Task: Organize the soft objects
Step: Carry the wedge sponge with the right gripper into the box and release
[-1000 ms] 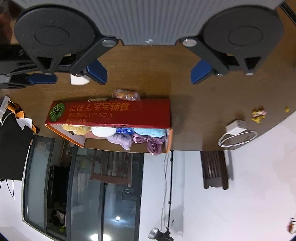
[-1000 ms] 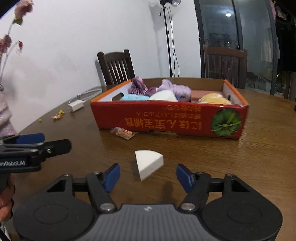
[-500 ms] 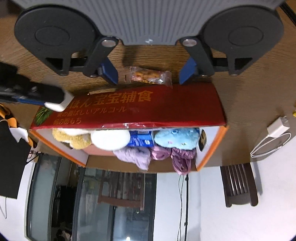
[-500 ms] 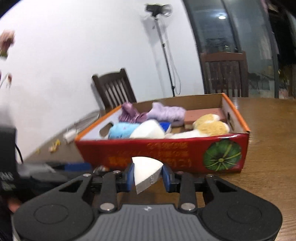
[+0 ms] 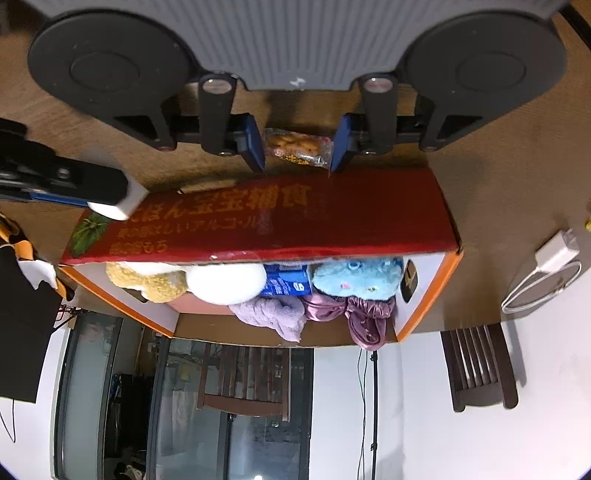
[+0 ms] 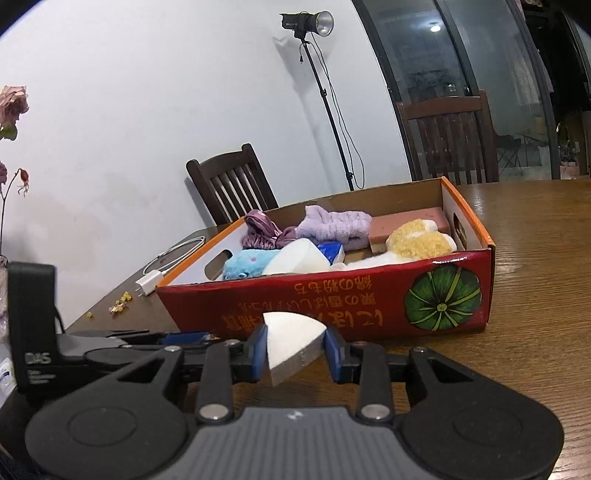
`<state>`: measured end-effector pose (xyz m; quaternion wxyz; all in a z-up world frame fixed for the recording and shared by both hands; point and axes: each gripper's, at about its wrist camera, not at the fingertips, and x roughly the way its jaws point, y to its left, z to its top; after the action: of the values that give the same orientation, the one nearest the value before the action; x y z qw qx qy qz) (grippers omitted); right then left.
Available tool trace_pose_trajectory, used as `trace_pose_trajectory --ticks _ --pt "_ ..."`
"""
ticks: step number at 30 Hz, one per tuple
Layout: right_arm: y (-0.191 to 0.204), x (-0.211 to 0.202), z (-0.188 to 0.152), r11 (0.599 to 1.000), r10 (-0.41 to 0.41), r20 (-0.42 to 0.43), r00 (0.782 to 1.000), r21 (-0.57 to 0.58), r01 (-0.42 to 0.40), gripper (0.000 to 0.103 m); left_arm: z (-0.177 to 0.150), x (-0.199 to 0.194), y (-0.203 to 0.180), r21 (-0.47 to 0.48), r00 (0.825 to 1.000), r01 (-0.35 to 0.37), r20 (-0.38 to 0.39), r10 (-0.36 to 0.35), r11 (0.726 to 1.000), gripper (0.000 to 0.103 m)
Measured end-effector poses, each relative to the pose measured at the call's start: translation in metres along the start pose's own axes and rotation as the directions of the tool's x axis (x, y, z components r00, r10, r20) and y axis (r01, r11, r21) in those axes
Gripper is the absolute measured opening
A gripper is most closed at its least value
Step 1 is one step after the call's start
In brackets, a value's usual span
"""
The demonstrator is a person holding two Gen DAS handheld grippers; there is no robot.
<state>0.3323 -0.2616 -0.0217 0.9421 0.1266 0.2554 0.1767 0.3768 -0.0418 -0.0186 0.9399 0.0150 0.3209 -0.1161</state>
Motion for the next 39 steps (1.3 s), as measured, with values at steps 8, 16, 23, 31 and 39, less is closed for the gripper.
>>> trace_pose_trajectory --ticks 8,16,23,31,39 --pt "0.018 -0.021 -0.017 1.000 -0.019 -0.014 1.000 -0.017 0.018 0.032 -0.029 -0.083 0.004 -0.037 0.998 0.032 0.053 -0.030 0.999 0.038" --pt "0.045 -0.065 -0.048 0.999 -0.017 -0.046 0.999 -0.033 0.015 0.032 -0.037 -0.139 0.005 -0.049 0.990 0.059 0.130 -0.053 0.997 0.038" --pt "0.039 -0.083 -0.014 0.995 -0.056 0.043 0.998 -0.083 0.059 0.032 0.000 -0.138 0.007 -0.048 0.971 0.153 0.191 -0.141 0.987 0.038" --pt "0.008 -0.017 0.067 0.982 -0.111 0.077 0.991 -0.144 0.121 0.032 0.104 -0.047 0.002 -0.051 0.952 0.269 0.165 -0.257 0.962 0.039" --pt "-0.014 0.085 0.086 0.967 -0.158 -0.046 0.986 -0.210 0.145 0.032 0.156 0.059 -0.026 -0.038 0.968 0.239 0.088 -0.235 0.970 0.039"
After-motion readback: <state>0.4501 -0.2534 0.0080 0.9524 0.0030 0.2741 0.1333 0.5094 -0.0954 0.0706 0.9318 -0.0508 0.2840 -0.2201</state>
